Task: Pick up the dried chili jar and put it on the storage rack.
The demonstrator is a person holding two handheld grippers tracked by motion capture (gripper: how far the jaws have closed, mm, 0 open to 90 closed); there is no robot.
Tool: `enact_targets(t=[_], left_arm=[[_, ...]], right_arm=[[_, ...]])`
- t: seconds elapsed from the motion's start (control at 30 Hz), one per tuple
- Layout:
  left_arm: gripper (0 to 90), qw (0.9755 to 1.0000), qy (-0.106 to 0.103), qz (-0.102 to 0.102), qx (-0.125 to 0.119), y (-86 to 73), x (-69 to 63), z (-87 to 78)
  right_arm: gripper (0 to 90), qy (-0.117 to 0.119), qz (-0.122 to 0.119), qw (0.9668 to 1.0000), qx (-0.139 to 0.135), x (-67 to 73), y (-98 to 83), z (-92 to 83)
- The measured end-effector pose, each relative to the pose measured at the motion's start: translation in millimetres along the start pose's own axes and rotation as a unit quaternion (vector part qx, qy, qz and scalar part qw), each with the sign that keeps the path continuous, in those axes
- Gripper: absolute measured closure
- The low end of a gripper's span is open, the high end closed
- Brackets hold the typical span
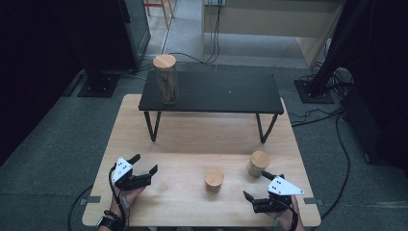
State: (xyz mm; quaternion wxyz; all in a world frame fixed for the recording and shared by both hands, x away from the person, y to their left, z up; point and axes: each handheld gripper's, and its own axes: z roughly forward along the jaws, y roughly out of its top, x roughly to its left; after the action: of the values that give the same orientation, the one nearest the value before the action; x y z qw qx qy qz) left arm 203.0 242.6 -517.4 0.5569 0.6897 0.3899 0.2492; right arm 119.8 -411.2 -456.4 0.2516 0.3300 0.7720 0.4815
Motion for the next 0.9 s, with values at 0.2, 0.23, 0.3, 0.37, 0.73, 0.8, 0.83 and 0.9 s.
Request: enact_targets(t=[0.2,0.23,0.3,0.37,0.73,0.8,0.83,0.9], left_arm=[[10.2,1.0,0.0,-0.002,-0.001,-0.3,0.2,-0.3],[10.2,1.0,0.001,-0.002,-0.001,-0.2,0.1,-0.4],[10.2,1.0,0.001,-0.002,-0.001,-0.3,0.1,-0.4],[10.2,1.0,-0.001,-0.001,-0.001,-0.4,0.1,-0.4],[10.2,1.0,-0.001,-0.005,-0.004,-1.3,1.3,-0.9],[10.2,1.0,0.0,-0.006,-0.005,-1.7,0.6,-1.0],[10.2,1.0,0.0,-0.006,-0.006,-1.9,0.7,-1.1],[10.2,1.0,0.0,-0.006,-0.006,-2.1,0.7,-1.4]], right_arm=[[2.8,0.011,0.0,0.9999,0.004,2.3,0.4,5.9],[2.8,0.013,-0.001,0.9999,0.003,2.7,0.7,6.9],[2.8,0.017,-0.003,0.9998,0.005,4.8,1.9,9.3],[2.8,0.022,-0.007,0.9997,0.006,6.2,3.2,11.7],[2.8,0.042,-0.012,0.999,0.01,13.8,8.0,24.0],[2.8,0.046,-0.014,0.9987,0.014,14.8,9.4,27.8],[2.8,0.047,-0.015,0.9987,0.015,15.4,9.7,29.1],[2.8,0.051,-0.016,0.9984,0.017,16.2,10.7,32.7]])
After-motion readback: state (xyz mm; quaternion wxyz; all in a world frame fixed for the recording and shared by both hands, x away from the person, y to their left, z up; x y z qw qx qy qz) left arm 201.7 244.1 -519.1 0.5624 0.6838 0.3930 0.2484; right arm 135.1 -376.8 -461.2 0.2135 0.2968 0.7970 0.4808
